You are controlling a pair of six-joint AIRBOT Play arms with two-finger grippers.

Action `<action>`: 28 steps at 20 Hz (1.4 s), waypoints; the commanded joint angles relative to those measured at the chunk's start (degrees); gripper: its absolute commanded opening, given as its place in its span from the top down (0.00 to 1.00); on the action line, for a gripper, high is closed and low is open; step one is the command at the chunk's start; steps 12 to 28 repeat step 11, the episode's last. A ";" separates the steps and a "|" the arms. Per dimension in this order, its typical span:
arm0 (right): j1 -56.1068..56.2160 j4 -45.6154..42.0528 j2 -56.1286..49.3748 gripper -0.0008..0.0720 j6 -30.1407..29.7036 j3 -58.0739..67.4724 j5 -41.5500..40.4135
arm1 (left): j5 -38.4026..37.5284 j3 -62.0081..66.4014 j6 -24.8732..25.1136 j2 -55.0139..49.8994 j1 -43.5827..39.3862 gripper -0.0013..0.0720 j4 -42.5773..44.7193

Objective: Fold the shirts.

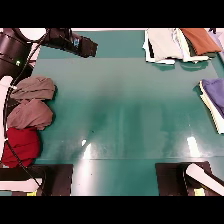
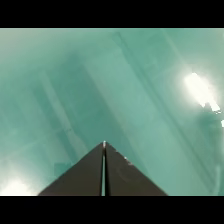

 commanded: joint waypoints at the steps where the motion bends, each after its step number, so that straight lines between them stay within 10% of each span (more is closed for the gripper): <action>1: 18.12 2.47 2.05 0.30 -0.17 -0.04 -2.73 | 2.56 0.02 -0.07 -0.04 0.00 0.95 0.00; 3: 27.19 2.36 2.01 0.42 -1.84 -0.04 -3.89 | 4.70 0.02 -0.07 -0.04 0.00 0.95 0.00; 5: 34.84 1.09 2.01 0.95 -4.33 -0.04 -5.11 | 6.45 0.02 -0.07 -0.04 0.00 0.95 0.00; 28: 46.47 -3.52 2.01 0.97 -4.46 -0.04 -6.75 | 11.10 0.02 -0.07 -0.04 0.00 0.95 0.00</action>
